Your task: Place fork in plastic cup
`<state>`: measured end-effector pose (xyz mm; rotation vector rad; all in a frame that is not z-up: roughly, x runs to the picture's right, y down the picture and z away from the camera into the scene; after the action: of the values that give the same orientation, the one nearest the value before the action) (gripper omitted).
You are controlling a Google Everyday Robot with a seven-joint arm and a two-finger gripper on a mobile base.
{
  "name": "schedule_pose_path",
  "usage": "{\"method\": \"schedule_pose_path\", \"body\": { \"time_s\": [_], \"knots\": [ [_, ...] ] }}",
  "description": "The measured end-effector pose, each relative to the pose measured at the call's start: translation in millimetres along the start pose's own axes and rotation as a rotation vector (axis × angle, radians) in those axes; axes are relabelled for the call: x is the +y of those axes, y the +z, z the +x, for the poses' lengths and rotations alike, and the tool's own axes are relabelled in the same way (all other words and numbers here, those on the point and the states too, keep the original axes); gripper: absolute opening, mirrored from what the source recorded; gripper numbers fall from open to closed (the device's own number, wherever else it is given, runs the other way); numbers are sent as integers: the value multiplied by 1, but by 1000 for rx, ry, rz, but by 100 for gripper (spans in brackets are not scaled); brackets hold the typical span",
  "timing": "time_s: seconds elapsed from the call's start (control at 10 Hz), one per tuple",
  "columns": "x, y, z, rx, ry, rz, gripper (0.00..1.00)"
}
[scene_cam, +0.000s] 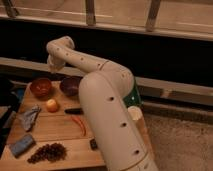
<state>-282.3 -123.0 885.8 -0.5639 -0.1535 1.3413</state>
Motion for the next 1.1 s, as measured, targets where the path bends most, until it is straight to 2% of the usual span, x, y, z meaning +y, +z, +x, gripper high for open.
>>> {"method": "schedule_pose_path", "body": {
  "time_s": [0.1, 0.3, 0.7, 1.1],
  "knots": [
    [-11, -9, 9, 3, 34, 33, 0],
    [-19, -18, 20, 7, 75, 73, 0],
    [-54, -56, 48, 10, 165, 177, 0],
    [-86, -95, 92, -2, 299, 270, 0]
  ]
}}
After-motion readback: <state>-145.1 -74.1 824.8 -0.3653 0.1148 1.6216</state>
